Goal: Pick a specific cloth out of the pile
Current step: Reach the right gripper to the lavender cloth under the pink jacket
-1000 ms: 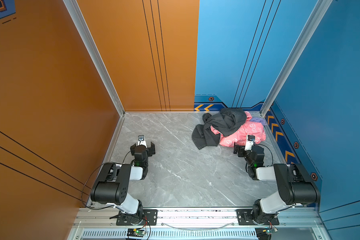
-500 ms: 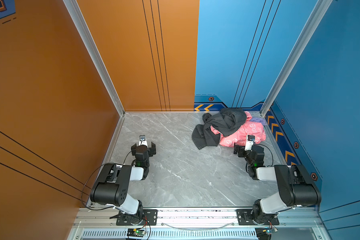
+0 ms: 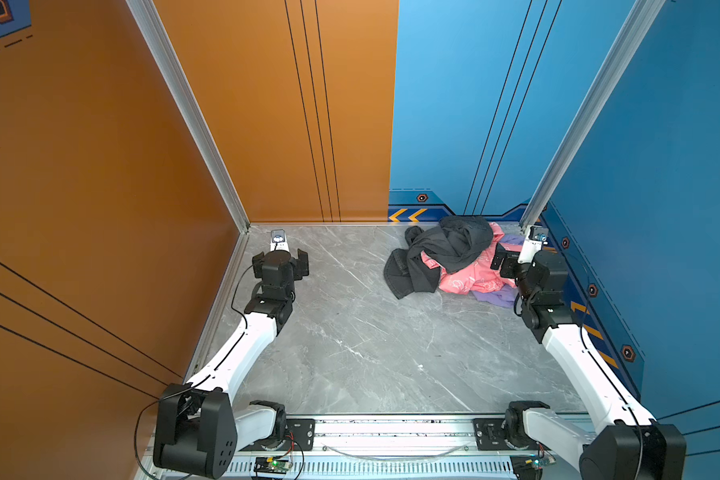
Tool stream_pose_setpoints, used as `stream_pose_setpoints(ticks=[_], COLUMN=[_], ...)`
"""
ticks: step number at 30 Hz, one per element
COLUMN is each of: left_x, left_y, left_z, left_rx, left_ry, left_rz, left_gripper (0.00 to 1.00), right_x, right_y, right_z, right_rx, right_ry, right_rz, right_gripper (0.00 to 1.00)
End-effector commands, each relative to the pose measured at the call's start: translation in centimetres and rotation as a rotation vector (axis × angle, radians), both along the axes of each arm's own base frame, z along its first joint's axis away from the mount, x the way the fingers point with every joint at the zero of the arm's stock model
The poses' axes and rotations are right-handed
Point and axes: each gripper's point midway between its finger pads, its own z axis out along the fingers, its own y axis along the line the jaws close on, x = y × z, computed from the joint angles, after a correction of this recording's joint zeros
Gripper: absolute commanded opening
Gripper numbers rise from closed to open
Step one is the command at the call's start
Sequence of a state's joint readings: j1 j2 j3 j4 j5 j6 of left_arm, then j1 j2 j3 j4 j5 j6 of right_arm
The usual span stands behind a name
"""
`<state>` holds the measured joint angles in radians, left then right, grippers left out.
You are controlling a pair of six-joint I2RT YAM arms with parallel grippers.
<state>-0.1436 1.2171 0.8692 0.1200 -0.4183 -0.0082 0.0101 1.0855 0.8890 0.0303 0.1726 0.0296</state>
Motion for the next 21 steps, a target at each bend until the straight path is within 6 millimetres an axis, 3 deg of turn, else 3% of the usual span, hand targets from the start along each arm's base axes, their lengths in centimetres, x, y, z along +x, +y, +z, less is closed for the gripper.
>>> stream_pose_setpoints(ticks=[1,6,21], left_x=[-1.3,-0.9,-1.5], left_y=[0.3,-0.7,-6.2], left_z=[-0.3,2.1,0.3], left_rx=[-0.05,-0.163,-0.342], left_ry=[0.099,-0.023,0.046], left_rz=[0.016,-0.053,-0.285], left_gripper=[0.98,0.98,0.98], right_x=[-2.1,-2.4,-5.5], right_y=[-2.8,-3.8,-4.2], right_z=[-2.7,-3.4,-16.1], right_rx=[-0.016,0.134,0.496], right_ry=[0.241,0.261,0.542], right_rz=[-0.137,-0.143,-0.271], right_gripper=[1.0,0.97,0.85])
